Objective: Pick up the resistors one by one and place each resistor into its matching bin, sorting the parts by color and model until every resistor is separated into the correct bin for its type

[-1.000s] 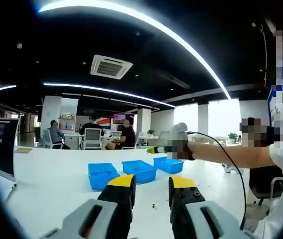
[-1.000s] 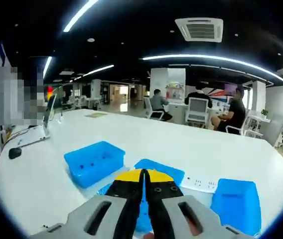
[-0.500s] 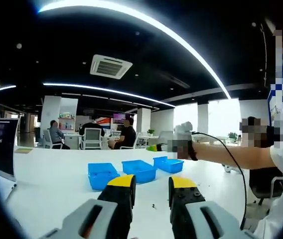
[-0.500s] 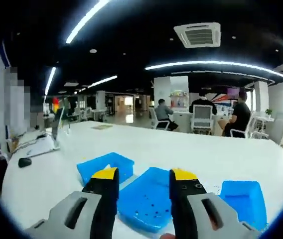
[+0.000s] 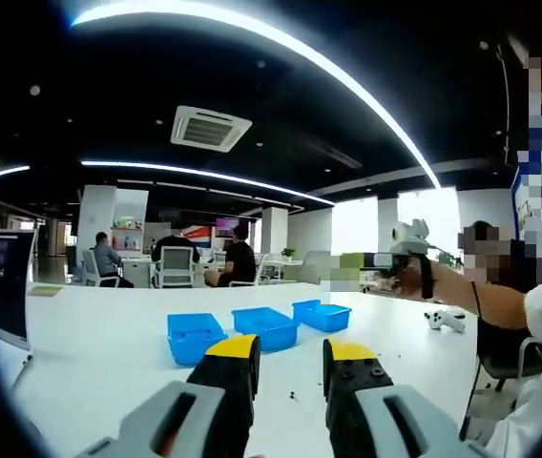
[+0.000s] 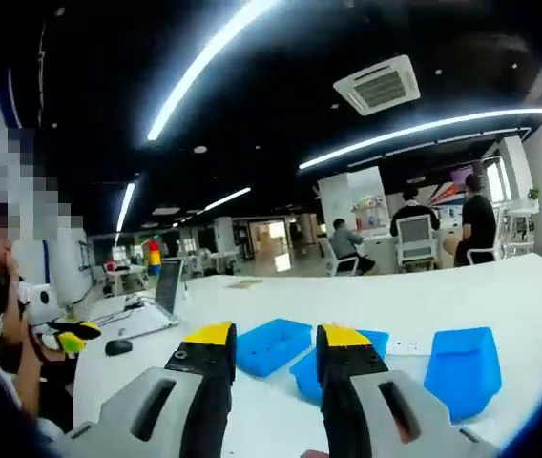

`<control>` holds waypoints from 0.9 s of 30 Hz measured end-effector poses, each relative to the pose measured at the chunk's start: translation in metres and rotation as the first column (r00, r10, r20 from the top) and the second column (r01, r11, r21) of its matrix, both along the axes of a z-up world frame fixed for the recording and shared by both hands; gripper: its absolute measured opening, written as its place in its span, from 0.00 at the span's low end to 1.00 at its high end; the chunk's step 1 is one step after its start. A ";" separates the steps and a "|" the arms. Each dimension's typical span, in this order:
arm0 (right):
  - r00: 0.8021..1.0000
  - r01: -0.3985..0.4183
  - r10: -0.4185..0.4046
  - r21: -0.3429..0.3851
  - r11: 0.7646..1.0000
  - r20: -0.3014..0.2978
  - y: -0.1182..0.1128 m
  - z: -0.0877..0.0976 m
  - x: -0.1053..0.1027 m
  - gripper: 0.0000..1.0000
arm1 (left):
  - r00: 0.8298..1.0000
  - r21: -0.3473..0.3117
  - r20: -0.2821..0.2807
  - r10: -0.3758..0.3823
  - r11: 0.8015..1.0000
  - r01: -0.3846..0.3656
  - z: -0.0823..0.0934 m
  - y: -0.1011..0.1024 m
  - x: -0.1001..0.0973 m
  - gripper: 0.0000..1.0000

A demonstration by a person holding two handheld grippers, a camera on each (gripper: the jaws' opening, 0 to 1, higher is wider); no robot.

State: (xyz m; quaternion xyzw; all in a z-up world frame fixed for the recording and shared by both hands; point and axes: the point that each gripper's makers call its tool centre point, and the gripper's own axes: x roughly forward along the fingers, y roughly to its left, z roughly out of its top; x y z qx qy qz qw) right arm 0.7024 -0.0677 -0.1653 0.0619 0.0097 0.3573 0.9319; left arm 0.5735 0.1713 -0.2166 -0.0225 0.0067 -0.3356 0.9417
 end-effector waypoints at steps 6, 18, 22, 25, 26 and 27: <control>0.999 0.029 -0.026 -0.065 0.997 0.036 -0.025 -0.008 -0.048 0.37 | 1.000 -0.001 0.004 0.003 1.000 -0.003 0.001 0.002 0.000 0.28; 0.995 0.097 -0.095 -0.098 0.990 0.032 -0.061 -0.039 -0.105 0.42 | 1.000 -0.005 0.001 0.003 1.000 -0.003 0.000 0.002 0.000 0.29; 0.993 0.113 -0.111 -0.096 0.989 0.028 -0.066 -0.040 -0.107 0.42 | 1.000 -0.003 0.000 0.002 1.000 -0.002 0.000 0.001 0.000 0.29; 0.993 0.117 -0.116 -0.111 0.987 0.021 -0.068 -0.043 -0.105 0.42 | 1.000 -0.004 0.001 0.003 1.000 -0.003 0.001 0.002 0.000 0.29; 0.993 0.117 -0.115 -0.113 0.987 0.021 -0.068 -0.043 -0.105 0.42 | 1.000 -0.005 0.002 0.004 1.000 -0.004 0.001 0.003 0.000 0.29; 0.993 0.114 -0.113 -0.118 0.986 0.018 -0.066 -0.043 -0.103 0.42 | 1.000 -0.006 0.002 0.004 1.000 -0.004 0.001 0.003 0.000 0.29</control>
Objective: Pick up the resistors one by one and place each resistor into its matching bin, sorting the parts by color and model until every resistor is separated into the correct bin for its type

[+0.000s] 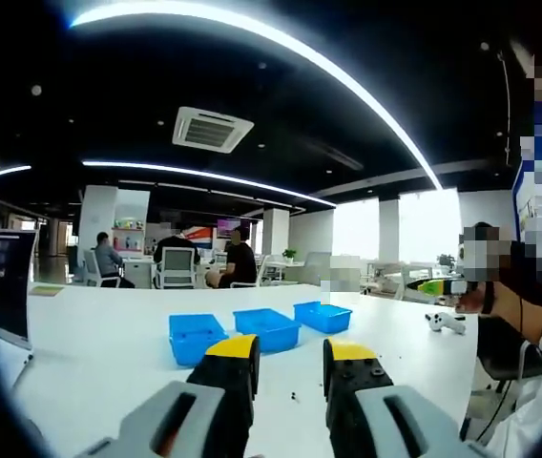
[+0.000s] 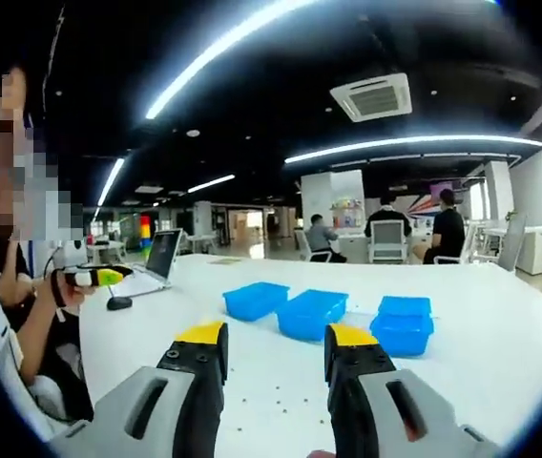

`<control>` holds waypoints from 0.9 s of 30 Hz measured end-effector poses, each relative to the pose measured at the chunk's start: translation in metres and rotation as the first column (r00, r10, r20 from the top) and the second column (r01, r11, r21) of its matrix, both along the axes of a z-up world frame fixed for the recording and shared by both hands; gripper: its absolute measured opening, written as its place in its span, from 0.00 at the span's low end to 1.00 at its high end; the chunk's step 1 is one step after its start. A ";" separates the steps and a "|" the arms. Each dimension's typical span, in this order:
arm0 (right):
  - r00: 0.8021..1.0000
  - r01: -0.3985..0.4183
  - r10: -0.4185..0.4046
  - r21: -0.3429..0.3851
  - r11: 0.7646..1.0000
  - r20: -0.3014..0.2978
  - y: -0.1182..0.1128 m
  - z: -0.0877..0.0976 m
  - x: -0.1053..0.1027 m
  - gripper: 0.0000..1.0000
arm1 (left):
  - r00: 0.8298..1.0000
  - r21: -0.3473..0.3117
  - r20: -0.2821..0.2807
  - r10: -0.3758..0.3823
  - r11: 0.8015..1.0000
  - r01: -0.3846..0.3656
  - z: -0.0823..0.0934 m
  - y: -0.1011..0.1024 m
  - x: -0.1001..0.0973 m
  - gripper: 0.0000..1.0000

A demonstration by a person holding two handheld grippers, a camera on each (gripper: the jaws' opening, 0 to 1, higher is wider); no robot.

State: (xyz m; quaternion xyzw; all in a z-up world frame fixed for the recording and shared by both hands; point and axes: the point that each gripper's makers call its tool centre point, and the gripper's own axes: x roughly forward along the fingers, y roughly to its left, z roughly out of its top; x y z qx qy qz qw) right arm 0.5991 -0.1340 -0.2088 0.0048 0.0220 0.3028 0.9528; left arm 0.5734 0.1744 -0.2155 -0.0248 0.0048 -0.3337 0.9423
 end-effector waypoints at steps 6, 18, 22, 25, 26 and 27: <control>0.997 -0.046 0.039 -0.120 0.992 -0.061 0.021 -0.008 0.010 0.40 | 1.000 0.002 0.000 0.000 1.000 0.000 -0.001 0.000 0.000 0.29; 0.959 -0.221 0.135 -0.359 0.907 -0.251 0.100 -0.042 0.054 0.32 | 1.000 0.000 0.006 0.002 1.000 -0.002 0.002 0.002 -0.001 0.29; 0.915 -0.285 0.141 -0.359 0.889 -0.378 0.135 -0.071 0.064 0.29 | 1.000 -0.003 0.007 0.003 1.000 -0.003 0.002 0.004 0.000 0.29; 0.878 -0.312 0.125 -0.354 0.882 -0.463 0.159 -0.093 0.073 0.26 | 1.000 -0.005 0.007 0.003 1.000 -0.003 0.003 0.005 0.000 0.29; 0.867 -0.320 0.115 -0.365 0.874 -0.485 0.164 -0.101 0.075 0.25 | 1.000 -0.006 0.007 0.003 1.000 -0.003 0.003 0.005 0.000 0.29; 0.858 -0.329 0.106 -0.379 0.865 -0.502 0.169 -0.109 0.077 0.25 | 1.000 -0.006 0.007 0.002 1.000 -0.002 0.003 0.005 0.000 0.29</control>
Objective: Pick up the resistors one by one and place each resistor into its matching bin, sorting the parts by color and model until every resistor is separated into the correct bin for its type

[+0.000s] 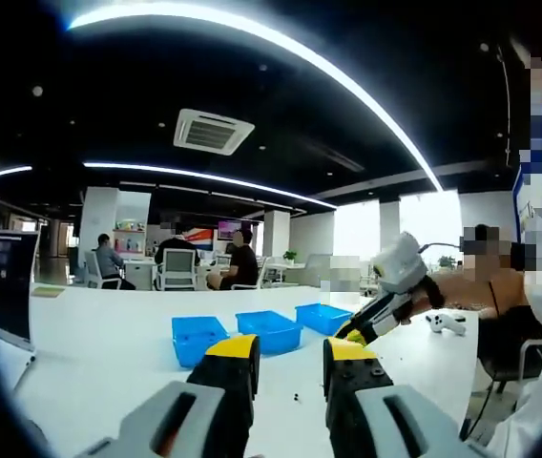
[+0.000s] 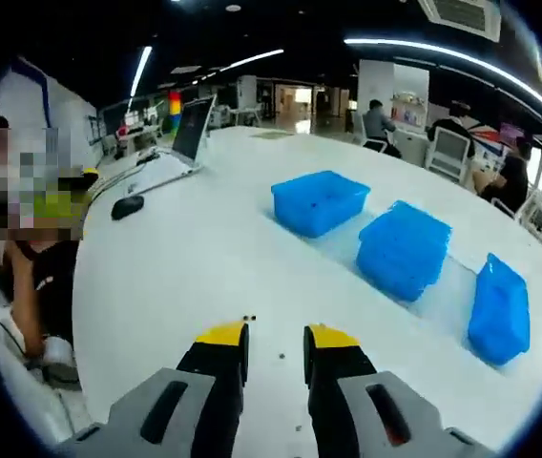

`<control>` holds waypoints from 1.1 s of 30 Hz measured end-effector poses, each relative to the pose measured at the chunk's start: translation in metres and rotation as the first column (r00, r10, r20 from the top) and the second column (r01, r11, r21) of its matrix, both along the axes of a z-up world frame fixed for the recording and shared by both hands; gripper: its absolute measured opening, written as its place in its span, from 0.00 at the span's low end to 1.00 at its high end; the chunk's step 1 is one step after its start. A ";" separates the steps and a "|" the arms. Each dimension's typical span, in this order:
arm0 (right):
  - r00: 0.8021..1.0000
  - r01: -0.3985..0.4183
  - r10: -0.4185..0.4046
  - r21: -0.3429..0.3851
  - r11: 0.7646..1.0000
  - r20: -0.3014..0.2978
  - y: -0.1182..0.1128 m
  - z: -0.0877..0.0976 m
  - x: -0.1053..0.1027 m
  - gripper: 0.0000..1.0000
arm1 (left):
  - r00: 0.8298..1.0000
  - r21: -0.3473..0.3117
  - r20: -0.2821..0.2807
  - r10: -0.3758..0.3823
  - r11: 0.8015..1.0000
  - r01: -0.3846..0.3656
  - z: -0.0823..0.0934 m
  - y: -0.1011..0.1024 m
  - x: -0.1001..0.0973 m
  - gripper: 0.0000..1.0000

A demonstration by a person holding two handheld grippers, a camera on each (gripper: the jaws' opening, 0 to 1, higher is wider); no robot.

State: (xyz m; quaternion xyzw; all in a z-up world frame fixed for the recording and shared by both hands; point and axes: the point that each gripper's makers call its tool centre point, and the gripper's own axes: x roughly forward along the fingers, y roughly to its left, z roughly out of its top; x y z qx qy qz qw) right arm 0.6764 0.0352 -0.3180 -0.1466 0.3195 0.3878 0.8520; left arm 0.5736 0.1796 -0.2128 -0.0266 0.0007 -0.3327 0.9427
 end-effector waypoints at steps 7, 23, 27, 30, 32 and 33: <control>1.000 0.012 -0.012 -0.105 0.994 0.005 0.022 -0.038 0.017 0.22 | 1.000 -0.004 0.003 -0.003 1.000 0.003 0.001 -0.001 -0.001 0.29; 1.000 0.000 -0.001 -0.114 0.994 -0.013 0.038 -0.060 0.018 0.21 | 1.000 -0.006 -0.003 -0.004 1.000 0.004 -0.001 -0.002 0.000 0.28; 1.000 -0.015 0.017 -0.157 0.987 0.014 0.029 -0.060 0.021 0.21 | 1.000 -0.007 -0.002 -0.001 1.000 0.001 0.000 -0.001 0.000 0.28; 1.000 -0.008 0.011 -0.161 0.987 0.016 0.023 -0.060 0.024 0.21 | 1.000 -0.006 -0.001 -0.003 1.000 0.003 0.000 -0.002 0.000 0.28; 1.000 -0.002 0.003 -0.162 0.987 0.008 0.019 -0.059 0.025 0.21 | 1.000 -0.005 -0.002 -0.005 1.000 0.005 0.000 -0.003 0.000 0.28; 1.000 0.003 -0.001 -0.152 0.988 0.014 0.018 -0.057 0.026 0.21 | 1.000 -0.004 -0.002 -0.006 1.000 0.006 -0.001 -0.003 0.000 0.28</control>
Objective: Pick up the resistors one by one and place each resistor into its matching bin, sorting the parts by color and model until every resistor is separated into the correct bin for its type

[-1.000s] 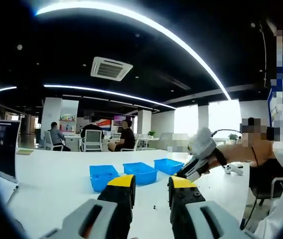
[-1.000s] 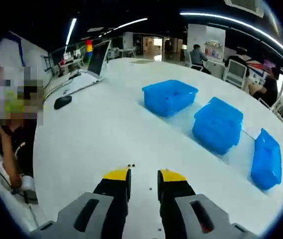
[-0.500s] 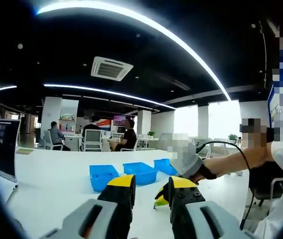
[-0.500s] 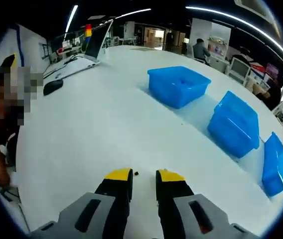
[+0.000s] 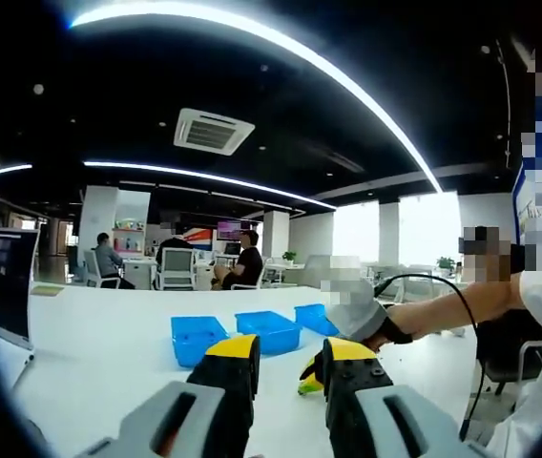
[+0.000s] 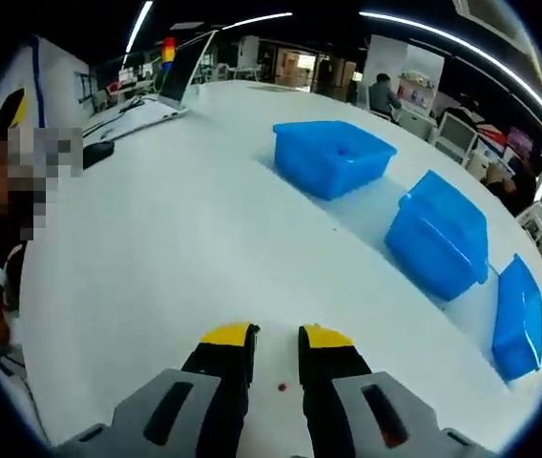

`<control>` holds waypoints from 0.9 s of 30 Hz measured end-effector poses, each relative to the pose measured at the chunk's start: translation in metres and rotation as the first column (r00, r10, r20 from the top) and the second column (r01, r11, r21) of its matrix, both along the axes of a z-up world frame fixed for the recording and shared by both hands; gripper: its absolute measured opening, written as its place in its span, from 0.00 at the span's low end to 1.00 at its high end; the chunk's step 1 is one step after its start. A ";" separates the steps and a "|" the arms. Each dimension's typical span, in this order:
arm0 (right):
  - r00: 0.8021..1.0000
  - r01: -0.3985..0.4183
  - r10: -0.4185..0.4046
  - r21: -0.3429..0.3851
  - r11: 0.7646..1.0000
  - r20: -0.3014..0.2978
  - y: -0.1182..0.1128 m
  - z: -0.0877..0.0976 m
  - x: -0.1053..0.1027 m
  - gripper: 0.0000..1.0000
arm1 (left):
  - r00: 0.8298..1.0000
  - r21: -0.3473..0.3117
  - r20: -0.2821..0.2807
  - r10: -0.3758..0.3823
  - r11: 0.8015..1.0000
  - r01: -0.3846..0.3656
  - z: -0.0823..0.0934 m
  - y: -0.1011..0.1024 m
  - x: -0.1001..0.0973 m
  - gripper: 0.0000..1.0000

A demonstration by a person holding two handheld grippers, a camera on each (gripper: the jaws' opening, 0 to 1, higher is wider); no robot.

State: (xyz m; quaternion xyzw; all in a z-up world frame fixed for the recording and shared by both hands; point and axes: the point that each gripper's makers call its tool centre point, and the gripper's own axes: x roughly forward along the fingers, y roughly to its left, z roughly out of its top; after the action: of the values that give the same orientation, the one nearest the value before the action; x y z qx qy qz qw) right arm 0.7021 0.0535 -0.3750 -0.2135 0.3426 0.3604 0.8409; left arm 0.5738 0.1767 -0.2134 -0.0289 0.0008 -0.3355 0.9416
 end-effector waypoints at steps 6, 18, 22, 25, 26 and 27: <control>1.000 -0.013 0.014 -0.043 0.999 0.021 -0.007 -0.002 0.003 0.21 | 1.000 0.000 0.001 0.001 1.000 -0.001 0.000 0.001 0.000 0.28; 0.992 -0.120 0.121 -0.060 0.991 0.018 0.006 -0.003 0.003 0.21 | 1.000 -0.001 -0.002 0.000 1.000 0.000 0.000 0.002 0.000 0.28; 0.975 -0.224 0.224 -0.058 0.973 -0.006 0.015 -0.007 -0.002 0.06 | 1.000 -0.001 -0.003 0.000 1.000 0.000 0.000 0.001 0.000 0.28; 0.971 -0.238 0.235 -0.077 0.968 -0.041 0.017 -0.008 -0.001 0.04 | 1.000 0.000 -0.001 -0.003 1.000 0.003 0.000 0.000 -0.001 0.28; 0.970 -0.241 0.238 -0.088 0.966 -0.043 0.018 -0.007 -0.001 0.03 | 1.000 0.000 -0.001 -0.002 1.000 0.002 0.000 0.001 -0.001 0.28; 0.973 -0.229 0.225 -0.094 0.969 -0.055 0.018 -0.008 -0.002 0.03 | 1.000 0.000 0.000 -0.002 1.000 0.002 0.000 0.001 -0.001 0.28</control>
State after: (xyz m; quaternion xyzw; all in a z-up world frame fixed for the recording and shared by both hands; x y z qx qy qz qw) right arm 0.6997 0.0711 -0.3827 -0.2850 0.3520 0.4413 0.7747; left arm 0.5726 0.1775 -0.2130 -0.0290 0.0009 -0.3365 0.9412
